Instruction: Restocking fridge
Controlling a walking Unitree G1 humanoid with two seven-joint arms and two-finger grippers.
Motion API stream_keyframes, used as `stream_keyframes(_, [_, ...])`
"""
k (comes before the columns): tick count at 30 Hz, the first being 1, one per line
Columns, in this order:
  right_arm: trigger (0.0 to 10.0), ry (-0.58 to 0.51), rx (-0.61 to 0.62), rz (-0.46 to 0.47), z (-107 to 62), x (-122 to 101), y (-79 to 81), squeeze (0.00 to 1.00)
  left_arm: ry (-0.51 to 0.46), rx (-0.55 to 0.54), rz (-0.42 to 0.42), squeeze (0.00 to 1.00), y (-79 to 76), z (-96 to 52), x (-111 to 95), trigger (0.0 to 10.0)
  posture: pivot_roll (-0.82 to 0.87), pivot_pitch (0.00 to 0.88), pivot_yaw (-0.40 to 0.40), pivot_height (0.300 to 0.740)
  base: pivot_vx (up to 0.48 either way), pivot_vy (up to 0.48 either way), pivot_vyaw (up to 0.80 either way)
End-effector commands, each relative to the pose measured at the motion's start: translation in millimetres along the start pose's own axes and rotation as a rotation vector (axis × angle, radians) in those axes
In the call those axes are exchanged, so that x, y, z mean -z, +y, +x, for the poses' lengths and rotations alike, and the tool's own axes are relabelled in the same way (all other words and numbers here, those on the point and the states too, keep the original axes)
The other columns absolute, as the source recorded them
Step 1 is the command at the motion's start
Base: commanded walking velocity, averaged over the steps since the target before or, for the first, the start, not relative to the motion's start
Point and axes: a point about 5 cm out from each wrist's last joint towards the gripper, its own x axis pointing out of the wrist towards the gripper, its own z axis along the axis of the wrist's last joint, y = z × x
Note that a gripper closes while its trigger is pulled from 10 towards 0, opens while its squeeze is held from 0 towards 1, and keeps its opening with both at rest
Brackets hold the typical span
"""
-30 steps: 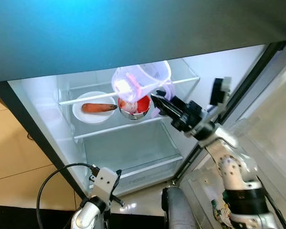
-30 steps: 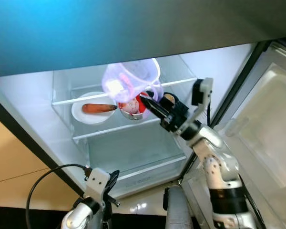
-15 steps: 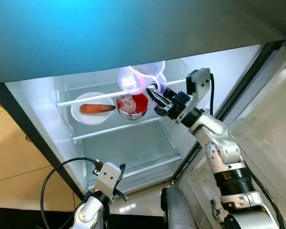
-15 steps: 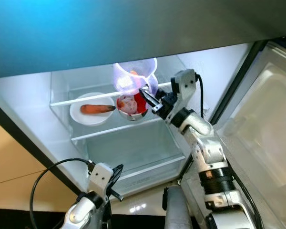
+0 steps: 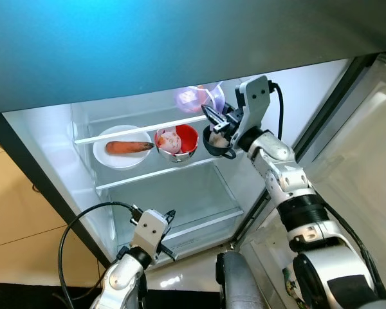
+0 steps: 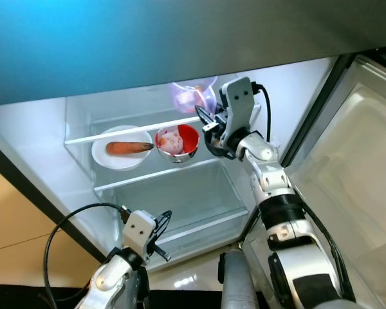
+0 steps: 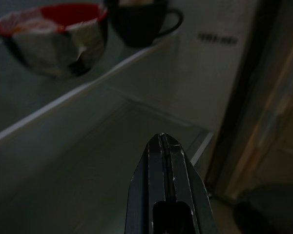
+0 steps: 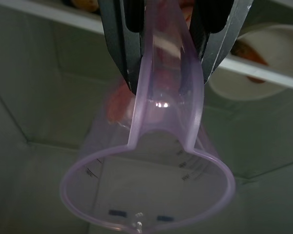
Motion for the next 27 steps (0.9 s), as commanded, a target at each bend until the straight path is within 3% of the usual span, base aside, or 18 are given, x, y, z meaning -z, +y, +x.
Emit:
stream_keyframes(1, [10.0, 0.049, 0.046, -0.002, -0.9, 8.5, -10.0, 0.0, -0.018, 0.024, -0.014, 0.0, -5.9, 4.1, -5.2, 10.0, -0.13, 0.148, -0.05, 0.601, 0.0, 0.0, 0.0])
stream_keyframes(9, [10.0, 0.138, 0.104, -0.031, 5.1, 16.0, -20.0, 0.0, -0.13, 0.009, 0.017, 0.0, -0.4, 15.5, -31.0, 10.0, -0.13, 0.153, -0.056, 0.601, 0.0, 0.0, 0.0])
stream_keyframes(13, [10.0, 0.162, 0.138, -0.037, 7.2, 16.9, -26.0, 0.0, -0.281, -0.045, 0.097, 0.0, 6.0, 24.0, -64.3, 10.0, -0.13, 0.157, -0.061, 0.601, 0.0, 0.0, 0.0])
stream_keyframes(27, [10.0, 0.248, 0.157, -0.074, 8.6, 21.8, -30.7, 0.0, -0.431, -0.151, 0.151, 0.0, 12.5, 29.6, -100.9, 10.0, -0.13, 0.164, -0.059, 0.601, 0.0, 0.0, 0.0])
